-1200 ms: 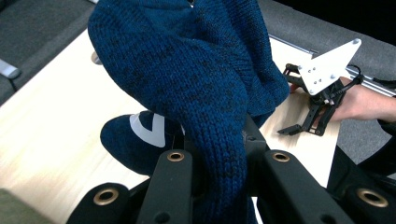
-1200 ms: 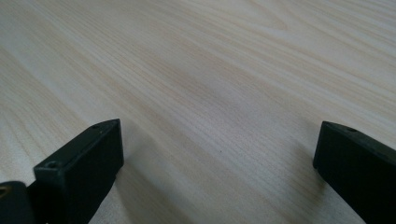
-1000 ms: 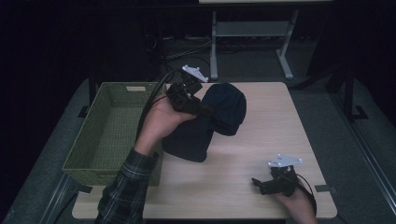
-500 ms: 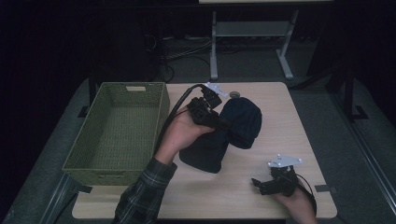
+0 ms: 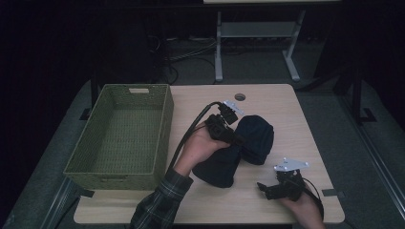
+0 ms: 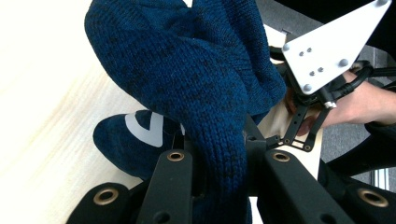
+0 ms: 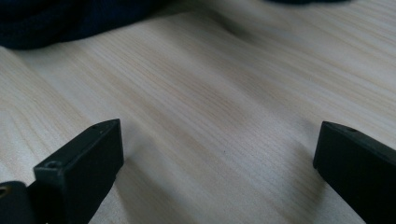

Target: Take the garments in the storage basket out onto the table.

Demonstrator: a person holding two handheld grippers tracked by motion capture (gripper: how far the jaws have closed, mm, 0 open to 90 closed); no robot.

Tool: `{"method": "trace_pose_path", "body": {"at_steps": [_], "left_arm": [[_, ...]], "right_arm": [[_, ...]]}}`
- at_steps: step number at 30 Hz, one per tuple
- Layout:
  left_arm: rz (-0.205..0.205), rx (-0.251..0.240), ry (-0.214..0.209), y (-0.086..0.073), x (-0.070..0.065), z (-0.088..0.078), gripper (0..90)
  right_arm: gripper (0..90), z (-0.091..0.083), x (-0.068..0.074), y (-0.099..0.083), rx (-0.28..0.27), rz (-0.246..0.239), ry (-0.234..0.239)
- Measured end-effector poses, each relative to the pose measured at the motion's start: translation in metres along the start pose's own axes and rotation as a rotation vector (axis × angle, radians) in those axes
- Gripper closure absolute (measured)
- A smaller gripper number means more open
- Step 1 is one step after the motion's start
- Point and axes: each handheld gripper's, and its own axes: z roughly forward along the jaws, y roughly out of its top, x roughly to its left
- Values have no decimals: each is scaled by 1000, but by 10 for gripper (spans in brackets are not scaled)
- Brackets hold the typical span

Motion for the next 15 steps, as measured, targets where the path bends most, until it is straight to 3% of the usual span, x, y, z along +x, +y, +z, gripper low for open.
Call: {"method": "trace_pose_path", "body": {"at_steps": [8, 15], "left_arm": [[-30, 31, 2, -9, 12, 22, 786], [-65, 32, -3, -19, 26, 30, 783]], "right_arm": [[14, 0, 0, 0, 2, -1, -1], [14, 0, 0, 0, 2, 1, 0]]}}
